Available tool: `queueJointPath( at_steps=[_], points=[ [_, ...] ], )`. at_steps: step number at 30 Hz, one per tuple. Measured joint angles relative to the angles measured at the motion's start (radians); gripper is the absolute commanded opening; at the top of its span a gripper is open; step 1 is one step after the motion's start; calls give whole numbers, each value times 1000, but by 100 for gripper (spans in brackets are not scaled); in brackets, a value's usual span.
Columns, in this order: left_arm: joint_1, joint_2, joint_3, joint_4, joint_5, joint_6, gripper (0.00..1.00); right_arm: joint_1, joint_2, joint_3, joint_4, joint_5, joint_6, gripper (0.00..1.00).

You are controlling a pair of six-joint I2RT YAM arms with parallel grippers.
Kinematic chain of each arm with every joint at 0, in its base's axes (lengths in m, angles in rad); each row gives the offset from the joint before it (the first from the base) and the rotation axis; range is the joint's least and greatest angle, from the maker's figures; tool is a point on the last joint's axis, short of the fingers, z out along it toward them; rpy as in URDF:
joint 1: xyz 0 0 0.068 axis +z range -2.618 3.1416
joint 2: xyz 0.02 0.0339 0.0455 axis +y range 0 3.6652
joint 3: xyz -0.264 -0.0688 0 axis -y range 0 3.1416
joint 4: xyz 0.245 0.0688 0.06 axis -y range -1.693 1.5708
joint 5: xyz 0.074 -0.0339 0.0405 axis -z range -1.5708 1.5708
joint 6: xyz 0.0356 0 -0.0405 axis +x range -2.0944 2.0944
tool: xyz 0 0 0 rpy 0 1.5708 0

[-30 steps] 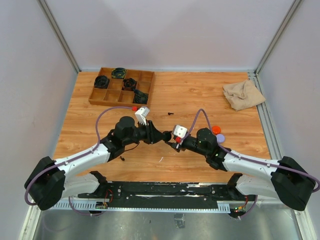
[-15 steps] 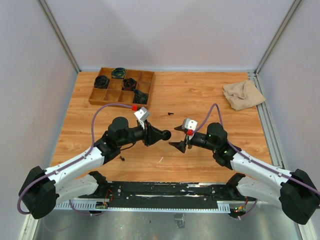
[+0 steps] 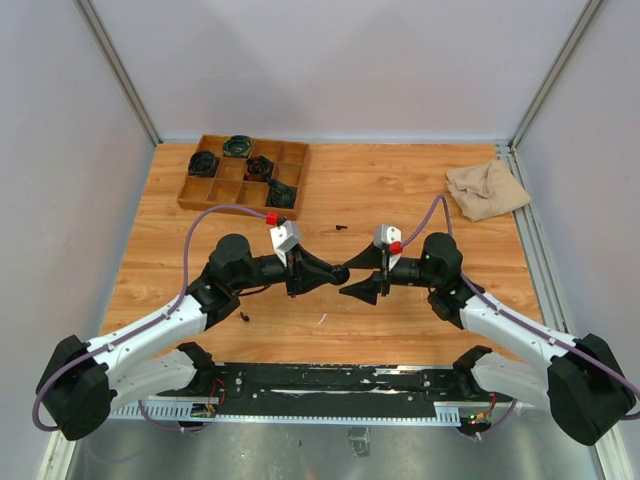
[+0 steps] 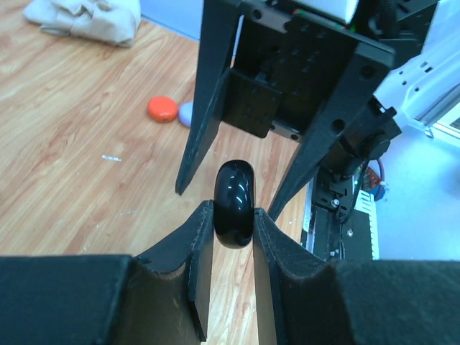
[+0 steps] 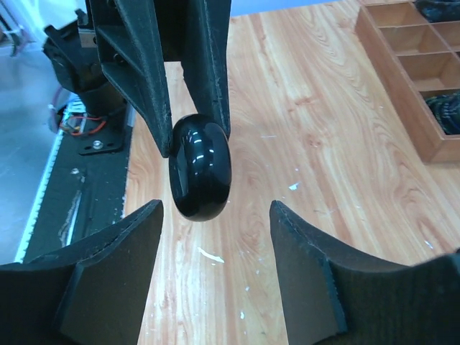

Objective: Insert the wireless bluetooth earbuds into the charging case
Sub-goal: Pick up the charging case at the center of the board.

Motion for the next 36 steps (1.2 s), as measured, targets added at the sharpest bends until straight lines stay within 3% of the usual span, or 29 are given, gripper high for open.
queueJointPath(
  at_steps=[19, 26, 31, 36],
  points=[
    [0, -6, -2, 74, 43, 11, 8, -1, 82, 15, 177, -120, 180, 41],
    [0, -6, -5, 76, 51, 11, 9, -1, 97, 18, 185, -129, 198, 27],
    [0, -6, -14, 81, 61, 16, 18, -1, 109, 18, 185, -143, 210, 14],
    [0, -6, -23, 85, 60, 18, 39, -1, 119, 18, 185, -150, 209, 8]
  ],
)
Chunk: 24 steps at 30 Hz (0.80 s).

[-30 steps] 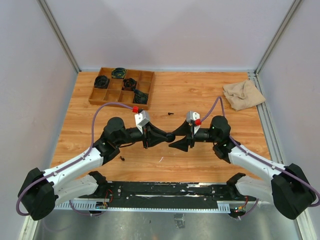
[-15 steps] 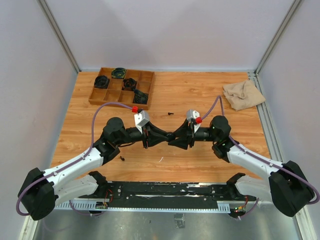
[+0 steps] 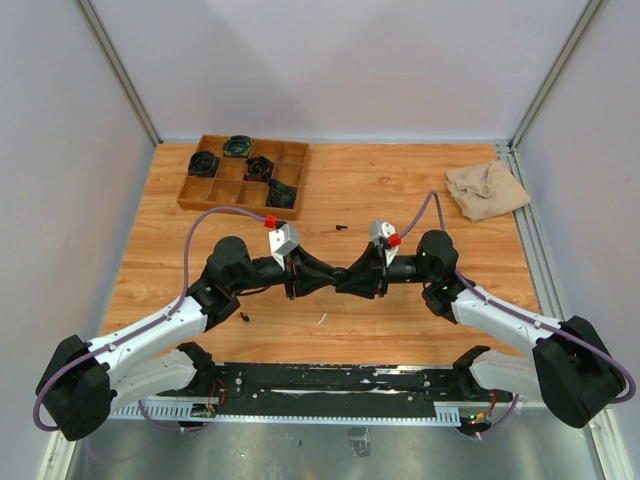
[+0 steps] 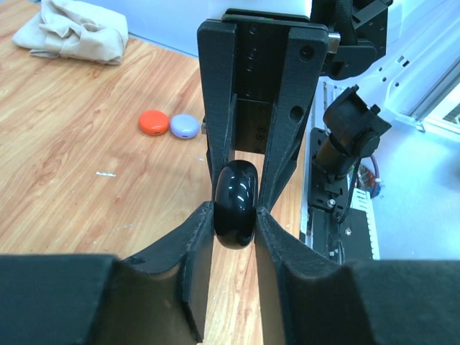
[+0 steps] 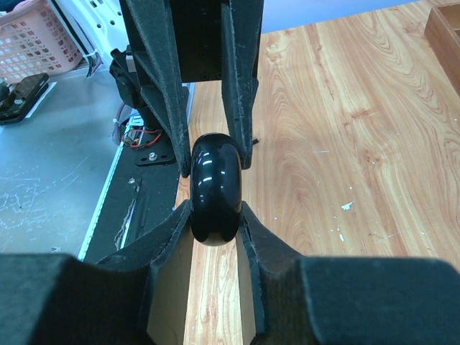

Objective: Insert the wireless bluetooth earbuds into the charging case
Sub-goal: Pick up the charging case at the center of the board.

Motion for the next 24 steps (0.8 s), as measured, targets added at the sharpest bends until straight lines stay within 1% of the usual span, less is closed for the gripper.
queueJointPath(
  at_steps=[4, 7, 11, 18, 24],
  points=[
    [0, 0, -3, 3, -5, -1, 60, 0, 1, 0, 1, -3, -1, 8],
    [0, 0, -7, 3, -10, -7, 68, 0, 1, 0, 1, -4, -1, 8],
    [0, 0, -8, 3, -29, -12, 71, 0, 1, 0, 2, -5, -2, 7],
    [0, 2, -7, -3, -89, -19, 71, 0, 0, 0, 1, -5, -8, 7],
    [0, 6, 3, -43, -144, -23, 71, 0, -7, 0, -1, -5, -14, 7]
  ],
)
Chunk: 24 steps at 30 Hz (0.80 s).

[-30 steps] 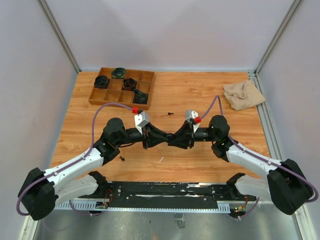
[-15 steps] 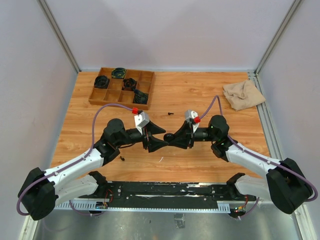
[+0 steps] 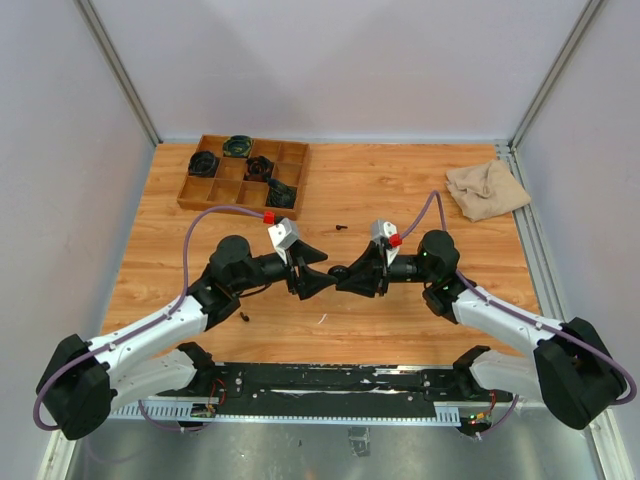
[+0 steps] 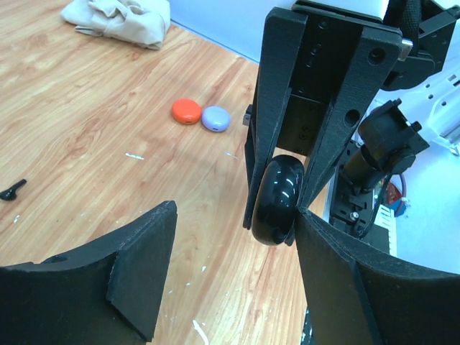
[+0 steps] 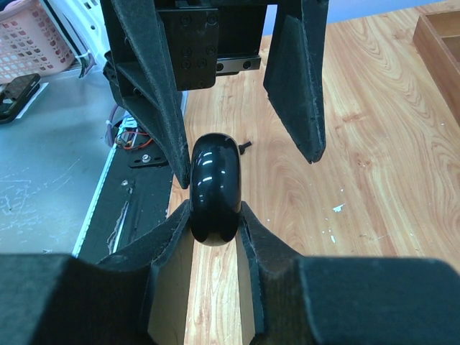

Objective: Insert the wireless bluetooth earbuds into the charging case
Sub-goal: Pick up the charging case at the center of the board, then open the charging case.

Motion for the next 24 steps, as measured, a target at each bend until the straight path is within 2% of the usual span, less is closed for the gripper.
queueJointPath(
  at_steps=[15, 24],
  points=[
    [-2, -18, 48, -92, -54, -19, 72, -3, -1, 0, 0, 1, -25, 7],
    [0, -20, 82, -94, -120, -19, 73, -4, -1, 0, -7, -23, -31, 7]
  ],
)
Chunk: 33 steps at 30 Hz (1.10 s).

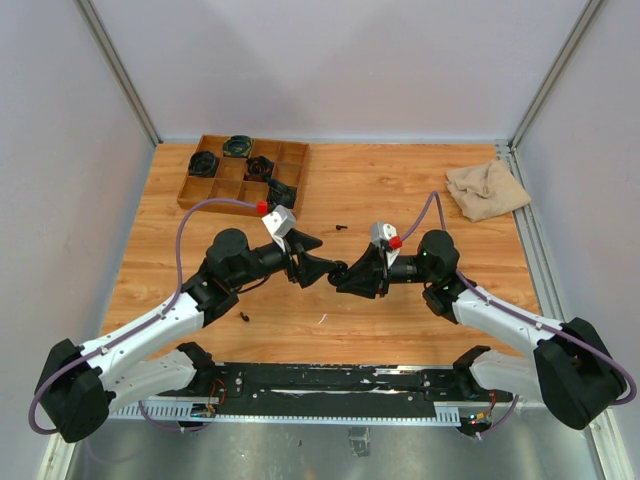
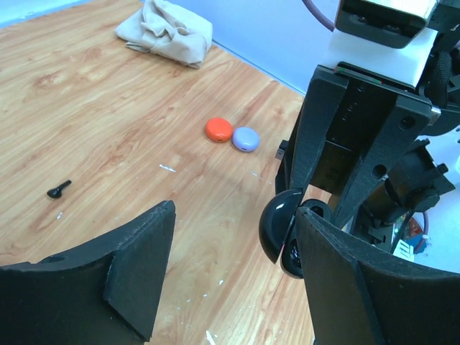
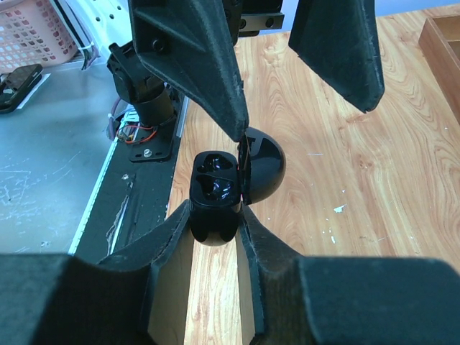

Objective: Insert the wireless bluetooth earbuds into the charging case
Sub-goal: Open the charging case, then move the earbud to the center of the board.

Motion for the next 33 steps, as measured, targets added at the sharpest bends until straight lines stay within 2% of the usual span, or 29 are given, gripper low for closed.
queueJointPath(
  at_steps=[6, 10, 21, 27, 33],
  points=[
    [0, -2, 0, -18, -32, -12, 74, 0, 0, 0, -25, 4, -22, 7],
    [0, -21, 8, -87, -116, -51, 74, 0, 0, 0, -71, 42, -65, 7],
    [0, -54, 61, -505, -505, -302, 75, 0, 0, -6, -145, 159, -140, 7],
    [0, -49, 58, -723, -629, -476, 73, 0, 13, -17, -145, 193, -150, 6],
    [2, -44, 0, -857, -687, -601, 72, 0, 25, -18, -150, 209, -155, 6]
  ],
)
